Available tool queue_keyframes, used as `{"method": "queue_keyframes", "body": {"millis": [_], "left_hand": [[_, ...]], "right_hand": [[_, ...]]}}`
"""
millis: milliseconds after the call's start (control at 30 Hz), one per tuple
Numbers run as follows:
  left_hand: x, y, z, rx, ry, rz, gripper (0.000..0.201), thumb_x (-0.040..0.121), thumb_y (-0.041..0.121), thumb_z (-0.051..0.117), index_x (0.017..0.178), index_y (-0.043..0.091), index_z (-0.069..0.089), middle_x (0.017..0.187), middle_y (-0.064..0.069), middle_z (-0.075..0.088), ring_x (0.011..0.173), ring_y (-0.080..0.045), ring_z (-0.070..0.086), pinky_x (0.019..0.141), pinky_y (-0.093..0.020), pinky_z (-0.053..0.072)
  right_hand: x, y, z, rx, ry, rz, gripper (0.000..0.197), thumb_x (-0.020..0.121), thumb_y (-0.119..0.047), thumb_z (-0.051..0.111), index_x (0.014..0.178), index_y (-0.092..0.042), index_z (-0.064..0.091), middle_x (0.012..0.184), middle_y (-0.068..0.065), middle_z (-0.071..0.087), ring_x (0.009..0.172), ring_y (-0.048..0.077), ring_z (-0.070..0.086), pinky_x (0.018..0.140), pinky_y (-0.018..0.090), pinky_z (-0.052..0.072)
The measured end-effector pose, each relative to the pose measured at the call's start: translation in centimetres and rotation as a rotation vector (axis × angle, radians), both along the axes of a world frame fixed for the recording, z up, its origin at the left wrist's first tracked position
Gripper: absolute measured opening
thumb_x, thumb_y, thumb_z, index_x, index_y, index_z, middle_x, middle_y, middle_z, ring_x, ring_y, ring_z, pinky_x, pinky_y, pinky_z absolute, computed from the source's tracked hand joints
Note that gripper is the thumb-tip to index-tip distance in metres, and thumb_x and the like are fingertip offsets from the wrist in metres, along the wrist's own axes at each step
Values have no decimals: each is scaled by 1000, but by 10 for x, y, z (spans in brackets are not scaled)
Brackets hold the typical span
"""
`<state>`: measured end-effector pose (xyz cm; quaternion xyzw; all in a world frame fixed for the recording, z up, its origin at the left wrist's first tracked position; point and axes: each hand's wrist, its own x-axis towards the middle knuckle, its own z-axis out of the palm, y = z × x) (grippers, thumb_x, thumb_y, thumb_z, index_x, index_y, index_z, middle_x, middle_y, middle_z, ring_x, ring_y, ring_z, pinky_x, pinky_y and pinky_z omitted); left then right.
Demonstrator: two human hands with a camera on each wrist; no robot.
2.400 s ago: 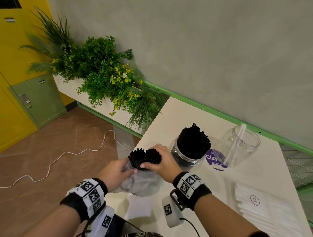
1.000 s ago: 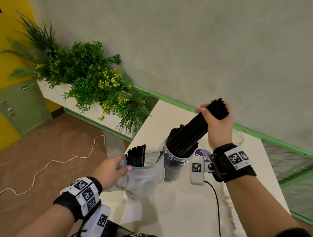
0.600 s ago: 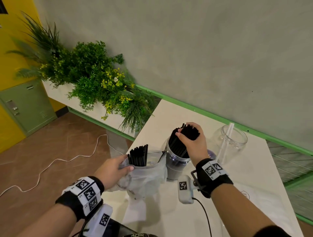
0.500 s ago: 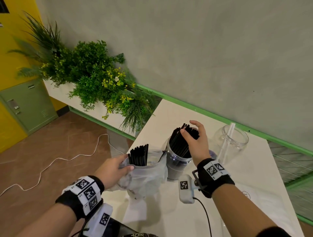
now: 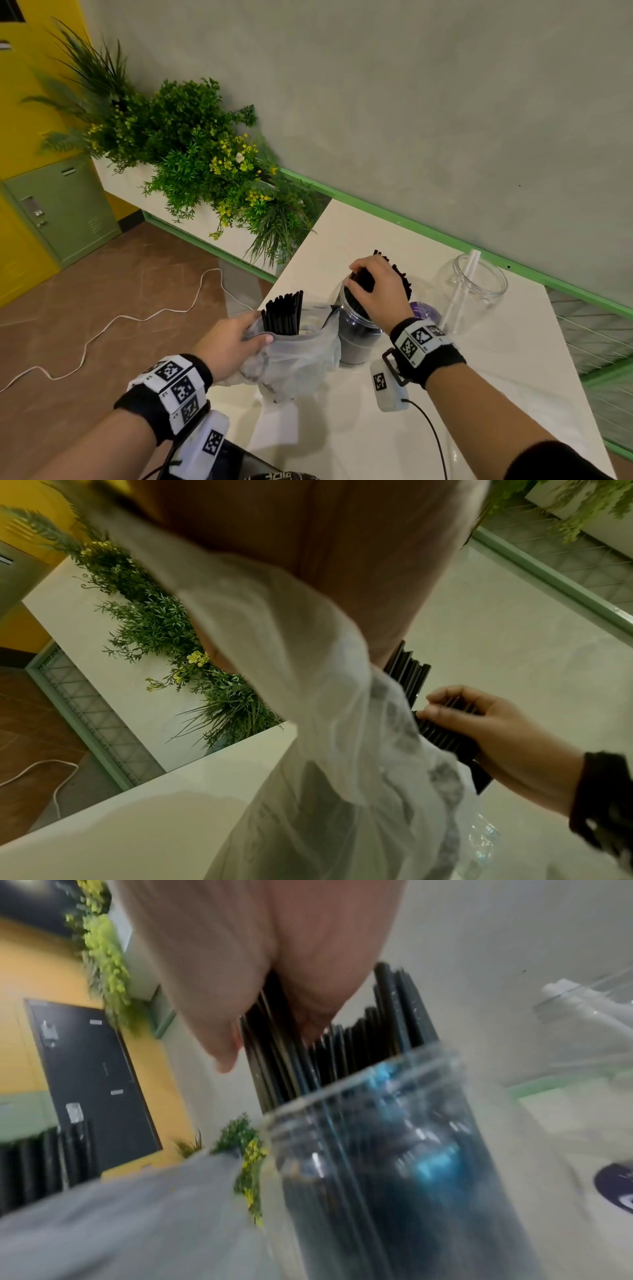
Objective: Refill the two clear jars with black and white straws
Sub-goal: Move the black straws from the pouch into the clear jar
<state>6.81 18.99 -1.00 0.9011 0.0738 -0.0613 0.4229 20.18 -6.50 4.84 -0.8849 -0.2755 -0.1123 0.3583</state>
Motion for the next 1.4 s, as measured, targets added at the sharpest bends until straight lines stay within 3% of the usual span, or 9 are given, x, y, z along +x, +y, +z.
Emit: {"method": "queue_keyframes", "body": {"millis": [133,333,467,633,767,967,1100,1267,1400], "left_hand": [[0,1,0,-3,0,7,50,86,46,61,131,26,51,109,3,68,100,-13,62,85,-32,50],[-3,-1,7,-18,-16,7,42,88,39,61,128,31,53,99,5,70,90,-9,63,79,-28,50],[-4,-3,10,-26,-9,9,41,88,37,61,128,29,54,104,5,69,92,-8,62,72,-23,46],[-4,-2,10,-31,7,18,43,88,38,61,129,26,54,113,4,67,96,-9,60,70,-19,41],[-4,-5,13,-30,3,13,36,89,36,61,124,27,56,103,9,65,89,-7,57,66,-13,39],[-4,-1,13,-34,7,5,46,88,41,61,132,30,51,121,8,63,107,-8,59,87,-27,47],[-6,-1,14,-59,-6,-2,41,88,38,61,129,35,52,117,12,65,106,-6,59,88,-27,47],[-5,-1,16,-74,-2,-1,39,88,37,61,127,34,54,114,10,66,103,-6,60,87,-28,48],[-6,-3,17,-71,-7,-12,39,88,38,61,126,34,55,113,11,67,102,-5,61,87,-28,48]], "right_hand": [[-8,-2,-20,-79,-66,13,14,87,-7,63,100,-10,59,101,1,54,95,16,47,89,28,41],[-8,0,-17,-144,-339,133,13,85,1,59,97,-4,58,98,9,56,94,19,45,88,27,38],[4,-13,-11,-259,-376,77,19,91,-23,50,100,-10,61,101,4,59,98,20,44,89,37,38],[18,-38,-3,-495,-295,-95,47,89,-52,42,126,-24,51,130,0,50,123,25,40,107,43,28],[23,-43,-5,-347,-42,-139,46,91,-48,53,131,-25,49,133,-3,52,117,20,49,100,35,41],[25,-42,-6,-172,13,-162,34,94,-35,56,125,-23,56,122,-1,59,110,19,53,98,31,42],[26,-49,-9,-243,-13,-123,37,96,-33,52,132,-24,52,129,1,53,118,24,42,104,44,37],[3,-46,9,-74,-158,-168,47,93,-47,43,132,-23,51,131,-2,49,124,18,37,107,35,31],[-50,-17,12,42,-110,9,50,91,-44,49,131,-16,49,130,0,49,124,13,41,107,34,36]]}}
